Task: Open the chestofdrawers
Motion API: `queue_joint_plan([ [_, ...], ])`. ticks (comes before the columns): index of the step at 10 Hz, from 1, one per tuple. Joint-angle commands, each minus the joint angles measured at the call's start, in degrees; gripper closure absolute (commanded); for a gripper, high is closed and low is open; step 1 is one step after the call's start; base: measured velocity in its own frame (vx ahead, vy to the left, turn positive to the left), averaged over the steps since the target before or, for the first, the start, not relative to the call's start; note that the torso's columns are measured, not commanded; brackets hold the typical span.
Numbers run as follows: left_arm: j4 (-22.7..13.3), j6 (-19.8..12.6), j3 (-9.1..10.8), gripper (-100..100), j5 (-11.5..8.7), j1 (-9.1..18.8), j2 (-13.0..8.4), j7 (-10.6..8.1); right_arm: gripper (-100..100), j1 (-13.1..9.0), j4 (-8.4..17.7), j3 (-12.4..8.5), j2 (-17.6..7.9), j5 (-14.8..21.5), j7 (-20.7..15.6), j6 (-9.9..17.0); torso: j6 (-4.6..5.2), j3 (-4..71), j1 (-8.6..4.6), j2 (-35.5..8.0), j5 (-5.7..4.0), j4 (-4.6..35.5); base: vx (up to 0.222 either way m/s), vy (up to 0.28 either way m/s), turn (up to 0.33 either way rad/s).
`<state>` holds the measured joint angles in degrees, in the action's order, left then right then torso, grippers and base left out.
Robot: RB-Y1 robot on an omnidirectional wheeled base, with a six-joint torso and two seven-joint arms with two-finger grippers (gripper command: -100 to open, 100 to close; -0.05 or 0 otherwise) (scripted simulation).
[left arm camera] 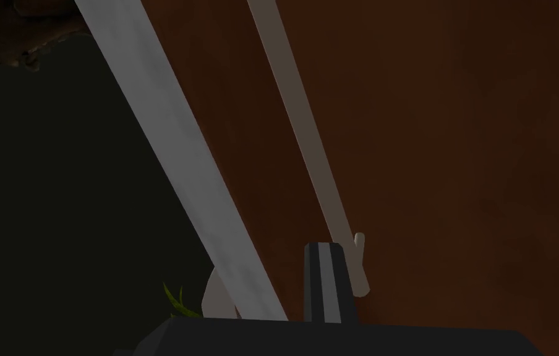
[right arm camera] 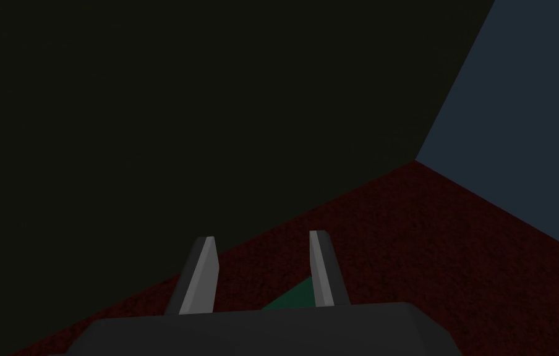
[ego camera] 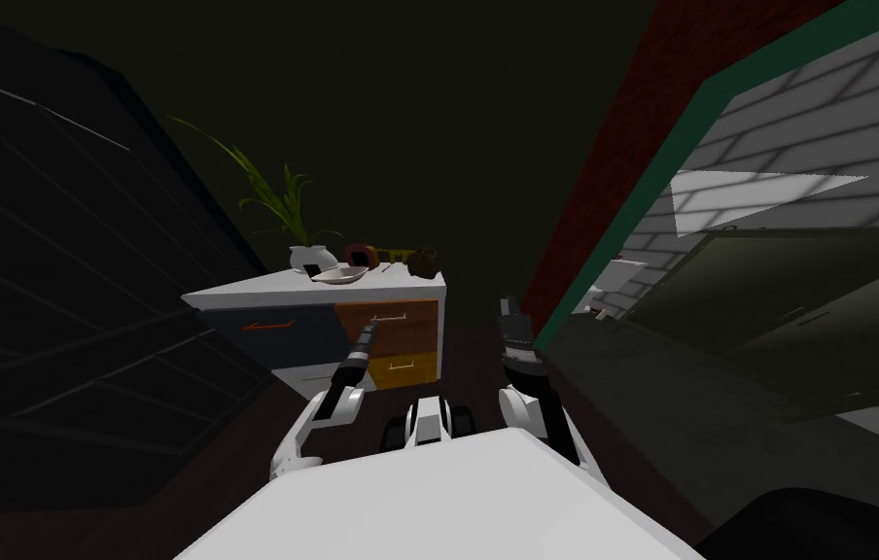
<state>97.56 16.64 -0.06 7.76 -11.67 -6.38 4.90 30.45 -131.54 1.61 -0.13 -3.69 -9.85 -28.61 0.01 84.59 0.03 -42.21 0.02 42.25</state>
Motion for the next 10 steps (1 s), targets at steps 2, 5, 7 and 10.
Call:
queue_joint_plan([
  [2,-0.6,0.0,-0.25,-100,-0.2,0.0,0.2,-0.06,0,0.0,0.0,0.0,0.0,0.0,0.0,0.0,0.00,0.0,-0.41,-0.1,-0.13,0.0,-0.025,-0.109,0.003],
  [5,1.1,-1.8,-0.18,-100,-0.2,0.2,0.0,-0.26,0,0.0,0.0,0.0,0.0,0.0,0.0,0.0,-0.02,0.2,0.18,0.2,0.05,-0.1,0.074,-0.008,-0.021],
  [7,0.4,-1.3,-0.23,100,-0.2,0.2,0.1,-0.20,0,0.0,0.0,0.0,0.0,0.0,0.0,0.0,-0.02,-0.2,0.00,-0.4,-0.01,0.1,-0.039,0.003,0.029],
  [10,3.3,-2.3,-0.87,100,-0.1,-1.1,-0.3,-0.54,0,0.0,0.0,0.0,0.0,0.0,0.0,0.0,-0.04,-0.3,-0.19,-0.6,-0.14,0.3,-0.157,-0.005,0.012],
])
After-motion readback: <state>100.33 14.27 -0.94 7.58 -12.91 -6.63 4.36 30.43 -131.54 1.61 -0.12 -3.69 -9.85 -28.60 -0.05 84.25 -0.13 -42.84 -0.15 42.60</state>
